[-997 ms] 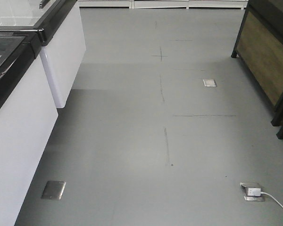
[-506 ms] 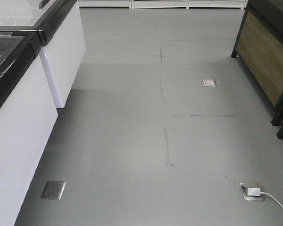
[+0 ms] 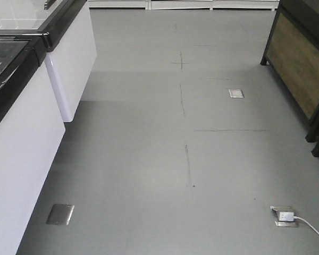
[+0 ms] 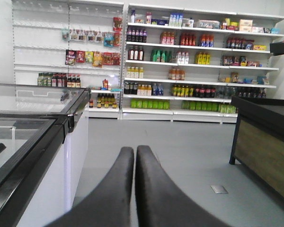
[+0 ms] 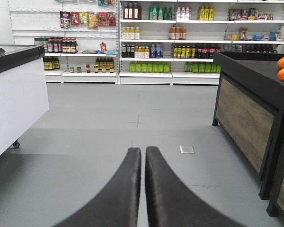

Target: Left arm holds basket, right arm returns cookies

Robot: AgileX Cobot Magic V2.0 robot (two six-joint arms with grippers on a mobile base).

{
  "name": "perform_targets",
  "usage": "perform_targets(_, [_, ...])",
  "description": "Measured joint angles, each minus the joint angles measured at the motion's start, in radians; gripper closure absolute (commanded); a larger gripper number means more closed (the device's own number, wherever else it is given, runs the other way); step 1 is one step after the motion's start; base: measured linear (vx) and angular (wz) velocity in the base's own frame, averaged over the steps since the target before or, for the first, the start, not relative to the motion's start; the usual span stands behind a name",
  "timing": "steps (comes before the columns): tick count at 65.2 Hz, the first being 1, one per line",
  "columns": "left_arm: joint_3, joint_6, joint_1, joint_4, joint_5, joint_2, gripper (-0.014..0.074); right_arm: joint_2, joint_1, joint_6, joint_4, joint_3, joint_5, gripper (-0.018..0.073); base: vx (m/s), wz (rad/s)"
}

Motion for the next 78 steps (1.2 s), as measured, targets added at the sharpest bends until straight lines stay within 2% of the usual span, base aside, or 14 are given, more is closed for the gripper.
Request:
perform_targets(18, [-0.159, 0.0, 0.0, 0.0, 0.083, 0.216, 0.0602, 0.0, 0.0, 0.0, 0.0, 0.0, 0.0, 0.0568, 0.0, 0.0])
perform_targets(30, [-0.179, 0.0, 0.0, 0.0, 0.103, 0.303, 0.0602, 0.0, 0.0, 0.0, 0.0, 0.0, 0.0, 0.0568, 0.0, 0.0])
perform_targets(78, [-0.179, -0.001, 0.0, 0.0, 0.107, 0.329, 0.057, 0.0, 0.0, 0.0, 0.0, 0.0, 0.0, 0.0565, 0.0, 0.0])
